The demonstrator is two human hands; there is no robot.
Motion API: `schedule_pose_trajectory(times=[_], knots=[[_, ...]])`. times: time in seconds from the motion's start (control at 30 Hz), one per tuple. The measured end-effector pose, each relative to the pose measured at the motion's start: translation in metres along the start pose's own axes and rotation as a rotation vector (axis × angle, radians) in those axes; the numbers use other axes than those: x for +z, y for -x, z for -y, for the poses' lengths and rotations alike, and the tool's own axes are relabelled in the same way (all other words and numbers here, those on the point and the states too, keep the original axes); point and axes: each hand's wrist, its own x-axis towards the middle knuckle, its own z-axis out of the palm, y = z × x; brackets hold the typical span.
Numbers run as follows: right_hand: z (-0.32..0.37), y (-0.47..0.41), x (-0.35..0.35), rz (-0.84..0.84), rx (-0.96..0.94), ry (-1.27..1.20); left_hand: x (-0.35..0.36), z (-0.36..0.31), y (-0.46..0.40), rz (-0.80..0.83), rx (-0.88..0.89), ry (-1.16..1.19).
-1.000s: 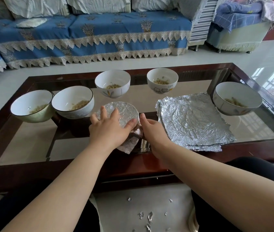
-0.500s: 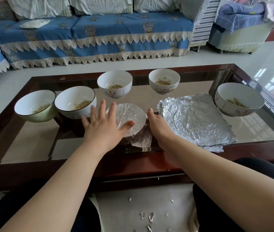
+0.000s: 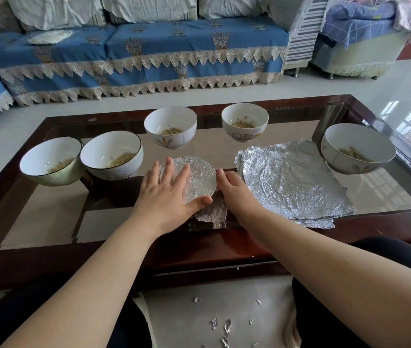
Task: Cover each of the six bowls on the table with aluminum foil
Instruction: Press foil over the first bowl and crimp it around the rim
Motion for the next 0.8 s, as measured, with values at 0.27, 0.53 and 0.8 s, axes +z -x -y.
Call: schedule_pose_trajectory(times=[0.27,0.53,0.8], knots=[[-0.003,0.002,0.002,-0.083,0.056,-0.125,0.002,0.002,-0.001,-0.025,0.001,0.011],[0.002,-0.006,0.007,-0.127,0.172,-0.216,0.004,0.000,-0.001,-0.089,-0.019,0.058],[-0.002,-0.014,0.011,-0.088,0.242,-0.260,0.002,-0.001,0.000,-0.073,-0.029,0.049]])
